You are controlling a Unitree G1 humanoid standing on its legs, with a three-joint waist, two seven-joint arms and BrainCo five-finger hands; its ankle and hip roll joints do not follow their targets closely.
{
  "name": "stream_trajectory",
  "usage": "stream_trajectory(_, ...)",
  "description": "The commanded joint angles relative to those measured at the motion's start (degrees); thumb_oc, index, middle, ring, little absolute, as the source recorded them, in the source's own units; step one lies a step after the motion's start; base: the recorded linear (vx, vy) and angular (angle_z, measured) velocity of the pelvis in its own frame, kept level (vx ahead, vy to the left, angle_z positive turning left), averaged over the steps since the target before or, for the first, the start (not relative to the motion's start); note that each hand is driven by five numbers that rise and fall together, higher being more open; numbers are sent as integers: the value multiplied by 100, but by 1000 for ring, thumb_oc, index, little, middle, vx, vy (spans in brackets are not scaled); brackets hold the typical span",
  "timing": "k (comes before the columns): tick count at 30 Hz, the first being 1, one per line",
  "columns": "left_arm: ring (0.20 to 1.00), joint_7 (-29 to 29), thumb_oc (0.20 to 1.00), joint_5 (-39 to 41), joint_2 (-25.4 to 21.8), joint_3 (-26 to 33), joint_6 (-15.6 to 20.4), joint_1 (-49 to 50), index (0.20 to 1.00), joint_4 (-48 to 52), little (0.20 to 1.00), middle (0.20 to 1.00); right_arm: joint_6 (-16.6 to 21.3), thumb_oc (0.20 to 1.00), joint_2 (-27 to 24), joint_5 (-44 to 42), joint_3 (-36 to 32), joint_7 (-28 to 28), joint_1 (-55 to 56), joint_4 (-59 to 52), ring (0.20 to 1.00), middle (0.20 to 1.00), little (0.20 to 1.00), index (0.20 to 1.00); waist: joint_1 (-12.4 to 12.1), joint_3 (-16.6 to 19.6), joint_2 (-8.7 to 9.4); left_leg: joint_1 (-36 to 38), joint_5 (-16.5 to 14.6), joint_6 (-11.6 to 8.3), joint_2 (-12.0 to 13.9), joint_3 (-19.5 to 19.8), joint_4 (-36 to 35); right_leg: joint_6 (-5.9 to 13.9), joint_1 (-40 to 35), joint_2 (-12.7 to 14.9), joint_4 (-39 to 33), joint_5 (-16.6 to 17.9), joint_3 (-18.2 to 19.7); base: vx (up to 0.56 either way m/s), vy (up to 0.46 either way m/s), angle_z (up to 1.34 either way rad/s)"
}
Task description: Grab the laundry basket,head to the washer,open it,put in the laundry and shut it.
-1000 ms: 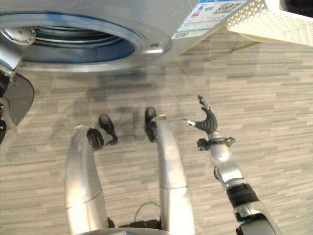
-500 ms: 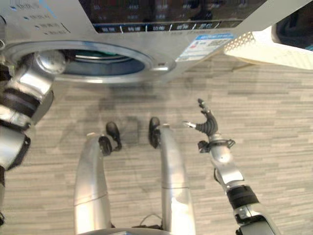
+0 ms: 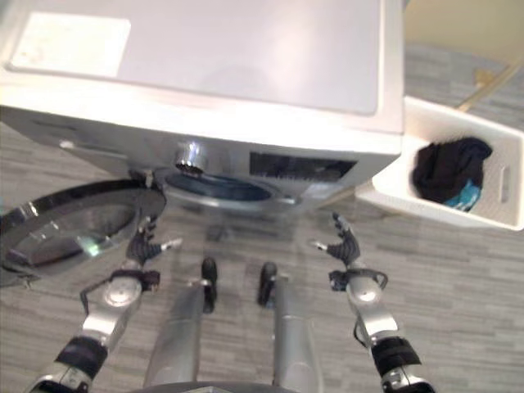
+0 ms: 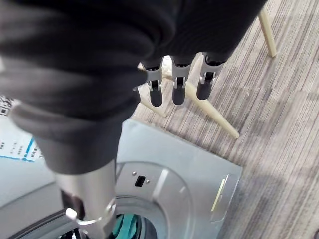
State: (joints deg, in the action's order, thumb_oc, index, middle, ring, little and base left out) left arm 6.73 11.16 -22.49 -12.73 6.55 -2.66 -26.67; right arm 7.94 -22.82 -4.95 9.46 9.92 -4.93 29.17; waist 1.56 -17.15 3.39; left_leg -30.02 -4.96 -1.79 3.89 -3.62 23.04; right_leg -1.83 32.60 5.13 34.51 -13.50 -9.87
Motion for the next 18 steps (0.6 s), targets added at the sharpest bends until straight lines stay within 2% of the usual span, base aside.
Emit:
stream_trajectory(1,1000,-220,1000,349,-23,264,189,-51,1000,-206,1000,1000,40,1000,-67,105,-149,-54,217,39,1000,1000,1000,1000,92,110,-41,566,279,-79,232,-5,-643,442,-795,-29,-1473,732,108,83,-82,4)
stream_trajectory(3,1000,-261,1000,342,-15,306,183,71,1000,-252,1000,1000,14,1000,-31,99,-178,-101,267,150,1000,1000,1000,1000,83,128,-41,866,348,-87,239,-18,-874,465,-1096,-43,-1723,804,110,85,-22,3)
stream_trajectory(6,1000,-380,1000,185,-18,408,147,423,1000,-398,1000,1000,-8,1000,-22,213,-245,-186,431,333,1000,1000,1000,1000,84,350,-34,1597,433,-97,208,-87,-1427,568,-1775,-126,-2388,1023,205,140,24,-7)
stream_trajectory(11,1000,-435,1000,-28,20,380,112,581,1000,-617,1000,1000,-48,1000,-24,215,-393,-250,538,518,1000,1000,1000,1000,89,737,-25,2389,444,-88,-82,364,-2059,696,-2557,-193,-3182,1280,433,137,82,-29)
stream_trajectory(13,1000,-481,1000,-128,77,338,87,615,1000,-683,1000,1000,-75,1000,-1,220,-444,-289,595,574,1000,1000,1000,1000,159,934,-64,2729,404,-56,-94,243,-2332,760,-2785,-192,-3438,1372,563,166,177,-42)
stream_trajectory(14,1000,-524,1000,-260,82,300,81,671,1000,-671,1000,1000,-96,1000,32,237,-455,-331,667,602,1000,1000,1000,1000,223,1096,-93,2997,377,-34,-130,45,-2499,818,-2967,-173,-3590,1449,708,178,216,-42)
stream_trajectory(16,1000,-546,1000,-323,86,269,82,670,1000,-685,1000,1000,-109,1000,65,231,-476,-332,695,588,1000,1000,1000,1000,243,1125,-103,3148,362,-22,-154,-97,-2596,854,-3042,-168,-3663,1492,792,91,166,-70)
stream_trajectory(18,1000,-577,1000,-430,83,202,71,683,1000,-631,1000,1000,-160,1000,222,179,-469,-369,815,548,1000,1000,1000,1000,367,1142,-135,3385,281,66,-222,-478,-2724,977,-2980,-168,-3602,1614,1170,-14,183,-97)
